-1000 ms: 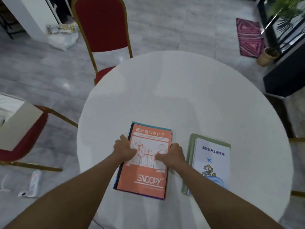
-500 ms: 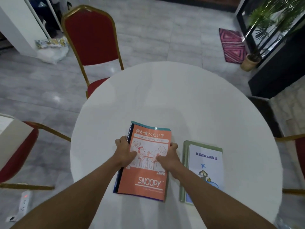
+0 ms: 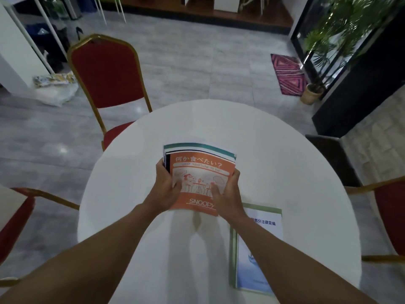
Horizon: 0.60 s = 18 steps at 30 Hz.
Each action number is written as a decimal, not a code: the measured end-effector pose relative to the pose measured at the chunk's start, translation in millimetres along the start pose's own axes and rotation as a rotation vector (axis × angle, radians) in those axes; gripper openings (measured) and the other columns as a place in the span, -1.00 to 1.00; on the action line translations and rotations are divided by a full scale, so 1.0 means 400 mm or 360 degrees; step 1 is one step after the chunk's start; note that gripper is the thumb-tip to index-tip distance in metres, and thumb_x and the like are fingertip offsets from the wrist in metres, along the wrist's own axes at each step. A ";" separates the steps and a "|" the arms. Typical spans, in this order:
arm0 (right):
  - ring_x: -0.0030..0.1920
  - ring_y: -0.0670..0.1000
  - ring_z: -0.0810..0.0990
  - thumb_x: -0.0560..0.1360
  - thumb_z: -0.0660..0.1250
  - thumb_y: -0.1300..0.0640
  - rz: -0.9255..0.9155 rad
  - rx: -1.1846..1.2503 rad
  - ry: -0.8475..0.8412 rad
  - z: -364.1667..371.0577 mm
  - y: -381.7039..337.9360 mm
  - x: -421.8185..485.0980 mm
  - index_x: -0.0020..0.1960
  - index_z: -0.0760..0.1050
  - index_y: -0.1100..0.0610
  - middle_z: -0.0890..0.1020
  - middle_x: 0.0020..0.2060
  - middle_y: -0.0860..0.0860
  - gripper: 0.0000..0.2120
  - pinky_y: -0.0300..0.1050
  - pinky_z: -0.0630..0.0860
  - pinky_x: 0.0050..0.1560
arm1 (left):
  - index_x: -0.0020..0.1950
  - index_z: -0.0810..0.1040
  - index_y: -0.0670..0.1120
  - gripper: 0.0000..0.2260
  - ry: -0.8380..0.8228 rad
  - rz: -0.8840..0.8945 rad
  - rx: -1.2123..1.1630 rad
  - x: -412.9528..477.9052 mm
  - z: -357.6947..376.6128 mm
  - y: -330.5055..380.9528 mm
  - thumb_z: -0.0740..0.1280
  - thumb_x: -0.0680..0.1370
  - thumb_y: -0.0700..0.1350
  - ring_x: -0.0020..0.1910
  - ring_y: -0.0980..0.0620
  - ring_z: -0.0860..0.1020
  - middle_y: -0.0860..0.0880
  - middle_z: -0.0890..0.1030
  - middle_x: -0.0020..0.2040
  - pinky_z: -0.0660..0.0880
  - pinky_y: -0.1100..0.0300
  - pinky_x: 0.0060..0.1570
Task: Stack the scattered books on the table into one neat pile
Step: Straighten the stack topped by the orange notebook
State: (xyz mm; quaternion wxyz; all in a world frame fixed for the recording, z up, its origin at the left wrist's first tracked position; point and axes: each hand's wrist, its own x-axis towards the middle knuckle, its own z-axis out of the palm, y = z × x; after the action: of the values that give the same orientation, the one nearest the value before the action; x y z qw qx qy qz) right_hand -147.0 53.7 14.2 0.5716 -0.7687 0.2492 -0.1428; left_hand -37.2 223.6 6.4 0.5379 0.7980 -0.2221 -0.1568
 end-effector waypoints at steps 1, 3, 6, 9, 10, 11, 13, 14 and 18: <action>0.18 -0.01 0.62 0.57 0.27 0.27 0.0009 0.0017 -0.0028 0.001 0.008 -0.001 0.28 0.12 -0.08 0.54 0.20 -0.01 -0.53 0.04 0.64 0.15 | 0.45 0.02 0.04 -0.47 -0.0010 0.0016 -0.0017 -0.001 -0.003 -0.005 0.27 0.61 -0.15 0.41 -0.08 0.42 0.05 0.24 0.40 0.59 -0.15 0.19; 0.18 -0.01 0.64 0.60 0.28 0.20 0.0031 0.0034 -0.0099 0.005 0.029 -0.009 0.31 0.10 -0.10 0.54 0.21 -0.03 -0.54 -0.01 0.67 0.09 | 0.44 0.04 0.14 -0.48 -0.0016 0.0059 -0.0048 -0.005 -0.009 -0.016 0.27 0.62 -0.11 0.39 -0.07 0.45 0.07 0.29 0.38 0.62 -0.12 0.12; 0.14 -0.01 0.67 0.62 0.30 0.09 0.0102 0.0099 -0.0182 0.014 0.065 -0.032 0.31 0.13 -0.17 0.55 0.20 -0.12 -0.58 -0.06 0.69 -0.03 | 0.44 0.06 0.22 -0.48 -0.0006 0.0120 -0.0064 -0.006 -0.004 -0.020 0.26 0.62 -0.08 0.37 -0.07 0.47 0.06 0.32 0.38 0.64 -0.12 0.07; 0.11 -0.05 0.68 0.61 0.30 0.06 0.0165 0.0125 -0.0145 0.019 0.077 -0.018 0.33 0.14 -0.17 0.56 0.18 -0.17 -0.57 -0.09 0.69 -0.08 | 0.45 0.13 0.12 -0.48 0.0038 0.0142 -0.0044 0.029 0.003 -0.003 0.28 0.57 -0.12 0.34 -0.12 0.50 -0.01 0.37 0.37 0.63 -0.17 0.07; 0.09 -0.05 0.68 0.61 0.29 0.09 0.0205 0.0118 -0.0134 0.019 0.074 -0.002 0.34 0.15 -0.17 0.57 0.17 -0.17 -0.57 -0.11 0.69 -0.09 | 0.45 0.16 0.07 -0.48 0.0053 0.0119 -0.0033 0.047 0.005 0.004 0.29 0.55 -0.13 0.32 -0.16 0.52 -0.05 0.40 0.36 0.62 -0.19 0.07; 0.10 -0.04 0.68 0.61 0.27 0.12 0.0253 0.0106 -0.0131 0.015 0.069 0.015 0.35 0.16 -0.17 0.57 0.17 -0.18 -0.56 -0.12 0.68 -0.08 | 0.45 0.18 0.04 -0.48 0.0058 0.0091 -0.0019 0.067 0.012 0.009 0.30 0.54 -0.10 0.30 -0.18 0.53 -0.07 0.43 0.35 0.62 -0.20 0.08; 0.11 -0.04 0.66 0.61 0.25 0.14 0.0361 0.0097 -0.0122 0.001 0.068 0.056 0.38 0.19 -0.17 0.56 0.17 -0.20 -0.56 -0.07 0.69 -0.03 | 0.43 0.21 0.00 -0.50 0.0058 -0.0003 0.0085 0.108 0.035 0.012 0.32 0.55 0.00 0.27 -0.17 0.55 -0.08 0.43 0.33 0.62 -0.12 0.10; 0.11 -0.04 0.65 0.61 0.26 0.15 0.0417 0.0096 -0.0112 -0.008 0.072 0.079 0.39 0.21 -0.17 0.57 0.18 -0.19 -0.55 -0.02 0.69 0.02 | 0.41 0.22 0.00 -0.53 0.0078 -0.0063 0.0204 0.131 0.049 0.006 0.32 0.57 0.00 0.26 -0.13 0.55 -0.07 0.40 0.33 0.61 -0.01 0.11; 0.04 -0.04 0.68 0.60 0.28 0.19 0.0562 0.0085 -0.0042 -0.046 0.090 0.160 0.37 0.31 -0.08 0.60 0.18 -0.10 -0.61 -0.08 0.69 -0.06 | 0.33 0.29 -0.08 -0.64 0.0170 -0.0304 0.0521 0.218 0.110 -0.016 0.32 0.59 -0.11 0.19 -0.09 0.54 -0.12 0.31 0.30 0.51 0.20 -0.03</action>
State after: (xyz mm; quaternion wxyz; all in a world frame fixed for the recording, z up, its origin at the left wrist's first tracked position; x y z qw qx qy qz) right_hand -111.0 -4.2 -18.5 0.6112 -0.6993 0.3689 -0.0368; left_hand 16.6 145.5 -16.8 0.3947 0.8994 -0.1389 -0.1264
